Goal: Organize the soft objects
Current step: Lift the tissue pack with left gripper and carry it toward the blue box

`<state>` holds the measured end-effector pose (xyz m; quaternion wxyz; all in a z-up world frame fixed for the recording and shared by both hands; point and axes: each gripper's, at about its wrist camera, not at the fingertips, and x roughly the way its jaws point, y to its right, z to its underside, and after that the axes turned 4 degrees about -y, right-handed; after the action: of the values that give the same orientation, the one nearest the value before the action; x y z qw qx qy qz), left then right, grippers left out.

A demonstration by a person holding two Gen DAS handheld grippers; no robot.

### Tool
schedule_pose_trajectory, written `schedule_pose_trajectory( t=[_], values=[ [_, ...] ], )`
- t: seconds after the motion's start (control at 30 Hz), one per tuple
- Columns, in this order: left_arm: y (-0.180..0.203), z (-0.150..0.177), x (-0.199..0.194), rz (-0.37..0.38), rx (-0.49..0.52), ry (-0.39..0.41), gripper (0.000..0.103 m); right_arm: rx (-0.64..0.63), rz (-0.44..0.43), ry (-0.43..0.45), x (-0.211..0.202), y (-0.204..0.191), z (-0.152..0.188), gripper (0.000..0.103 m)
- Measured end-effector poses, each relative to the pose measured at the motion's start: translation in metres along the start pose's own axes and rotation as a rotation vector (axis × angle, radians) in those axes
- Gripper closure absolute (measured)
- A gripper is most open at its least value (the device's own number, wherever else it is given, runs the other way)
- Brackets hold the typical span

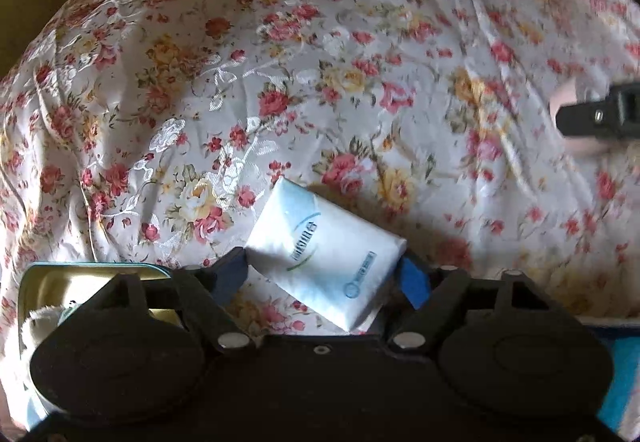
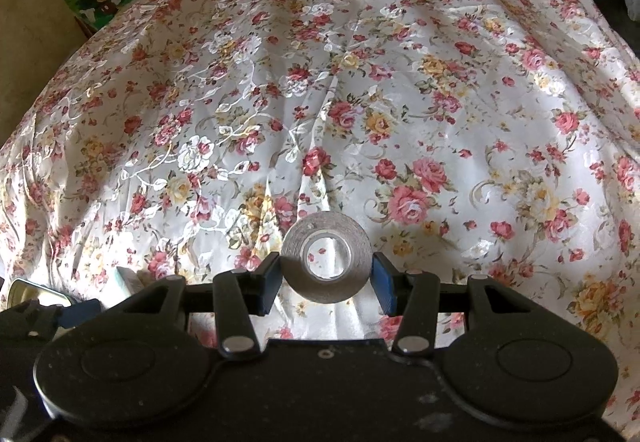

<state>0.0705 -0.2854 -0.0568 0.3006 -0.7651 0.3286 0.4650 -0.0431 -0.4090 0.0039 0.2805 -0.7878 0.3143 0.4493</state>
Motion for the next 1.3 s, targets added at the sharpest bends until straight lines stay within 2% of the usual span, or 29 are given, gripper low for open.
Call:
schedule_pose_trajectory(
  t=[0.17,0.3,0.5,0.67,0.93,1.13,1.3],
  values=[
    [0.005,-0.007,-0.031,0.08,-0.066,0.076,0.032,-0.001,0.058,0.069,-0.016,0.006,-0.004,0.056],
    [0.019,-0.003,-0.06,0.179,-0.095,0.118,0.032,0.014,0.109,0.118,-0.033,0.02,0.003,0.056],
    [0.039,0.013,-0.09,0.289,-0.062,0.134,0.032,0.052,0.131,0.13,-0.06,0.045,0.023,0.056],
    [0.055,0.032,-0.108,0.405,-0.032,0.106,0.032,0.028,0.146,0.142,-0.088,0.053,0.042,0.056],
    [0.085,0.077,-0.128,0.501,0.077,0.033,0.032,-0.033,0.142,0.133,-0.131,0.052,0.078,0.056],
    [0.083,0.114,-0.137,0.514,0.112,-0.027,0.032,-0.076,0.101,0.107,-0.155,0.041,0.108,0.056],
    [0.063,0.142,-0.147,0.518,0.103,-0.055,0.032,-0.117,0.046,0.061,-0.166,0.025,0.134,0.056]
  ],
)
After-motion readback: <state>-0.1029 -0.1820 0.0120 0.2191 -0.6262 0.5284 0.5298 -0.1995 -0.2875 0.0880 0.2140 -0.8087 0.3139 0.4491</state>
